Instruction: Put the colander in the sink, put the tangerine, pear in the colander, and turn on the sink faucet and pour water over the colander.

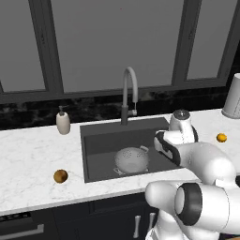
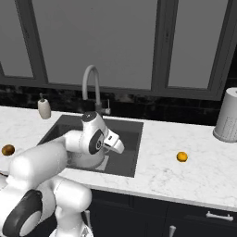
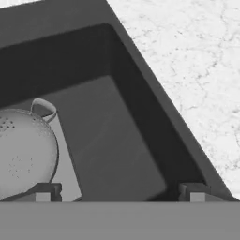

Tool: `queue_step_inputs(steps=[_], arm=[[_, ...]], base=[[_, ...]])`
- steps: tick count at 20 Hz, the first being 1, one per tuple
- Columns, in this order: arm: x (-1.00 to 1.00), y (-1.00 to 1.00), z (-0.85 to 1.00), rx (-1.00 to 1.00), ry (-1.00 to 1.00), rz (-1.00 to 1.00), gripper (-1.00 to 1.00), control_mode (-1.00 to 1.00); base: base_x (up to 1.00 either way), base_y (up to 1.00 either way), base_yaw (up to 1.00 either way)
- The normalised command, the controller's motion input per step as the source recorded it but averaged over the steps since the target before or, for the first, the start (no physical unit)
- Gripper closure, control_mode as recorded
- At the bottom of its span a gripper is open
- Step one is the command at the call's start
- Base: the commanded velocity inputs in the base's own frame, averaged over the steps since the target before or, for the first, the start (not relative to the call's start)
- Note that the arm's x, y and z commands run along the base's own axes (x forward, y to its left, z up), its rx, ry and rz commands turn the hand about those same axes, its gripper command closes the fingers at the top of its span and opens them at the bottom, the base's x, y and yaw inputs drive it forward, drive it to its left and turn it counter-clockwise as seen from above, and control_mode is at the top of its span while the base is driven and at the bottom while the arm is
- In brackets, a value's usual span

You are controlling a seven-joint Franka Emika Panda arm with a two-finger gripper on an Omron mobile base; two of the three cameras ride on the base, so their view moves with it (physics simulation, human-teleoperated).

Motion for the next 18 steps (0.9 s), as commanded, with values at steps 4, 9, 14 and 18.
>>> queue_step_inputs(steps=[4, 9, 14, 18], arm=[[-0.19, -0.45, 0.57, -0.05, 0.01, 0.0, -1.0, -1.0], [-0.11, -0.55, 0.42, 0.0, 0.1, -0.02, -1.0, -1.0], [0.02, -0.63, 0.17, 0.0, 0.18, -0.01, -1.0, -1.0], [0.02, -0.71, 0.15, 0.0, 0.19, 0.0, -1.0, -1.0]], base=[[0.0, 0.0, 0.0], [0.0, 0.0, 0.0], [0.0, 0.0, 0.0], [0.0, 0.0, 0.0]])
